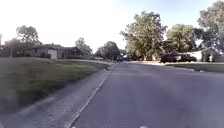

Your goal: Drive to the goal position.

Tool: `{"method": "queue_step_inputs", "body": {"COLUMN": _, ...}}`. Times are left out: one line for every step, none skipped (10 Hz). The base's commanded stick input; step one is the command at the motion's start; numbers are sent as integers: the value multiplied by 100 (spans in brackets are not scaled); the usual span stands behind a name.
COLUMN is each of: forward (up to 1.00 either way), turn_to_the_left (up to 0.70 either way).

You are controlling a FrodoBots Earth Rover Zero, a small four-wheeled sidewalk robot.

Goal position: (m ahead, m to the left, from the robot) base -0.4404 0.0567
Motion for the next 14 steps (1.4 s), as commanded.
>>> {"method": "queue_step_inputs", "body": {"forward": 6, "turn_to_the_left": 0}}
{"method": "queue_step_inputs", "body": {"forward": 6, "turn_to_the_left": 0}}
{"method": "queue_step_inputs", "body": {"forward": 6, "turn_to_the_left": 0}}
{"method": "queue_step_inputs", "body": {"forward": 6, "turn_to_the_left": 0}}
{"method": "queue_step_inputs", "body": {"forward": 6, "turn_to_the_left": 0}}
{"method": "queue_step_inputs", "body": {"forward": 6, "turn_to_the_left": 0}}
{"method": "queue_step_inputs", "body": {"forward": 6, "turn_to_the_left": 0}}
{"method": "queue_step_inputs", "body": {"forward": 6, "turn_to_the_left": 0}}
{"method": "queue_step_inputs", "body": {"forward": 6, "turn_to_the_left": 0}}
{"method": "queue_step_inputs", "body": {"forward": 6, "turn_to_the_left": 0}}
{"method": "queue_step_inputs", "body": {"forward": 6, "turn_to_the_left": 0}}
{"method": "queue_step_inputs", "body": {"forward": 6, "turn_to_the_left": 0}}
{"method": "queue_step_inputs", "body": {"forward": 7, "turn_to_the_left": 0}}
{"method": "queue_step_inputs", "body": {"forward": 6, "turn_to_the_left": 0}}
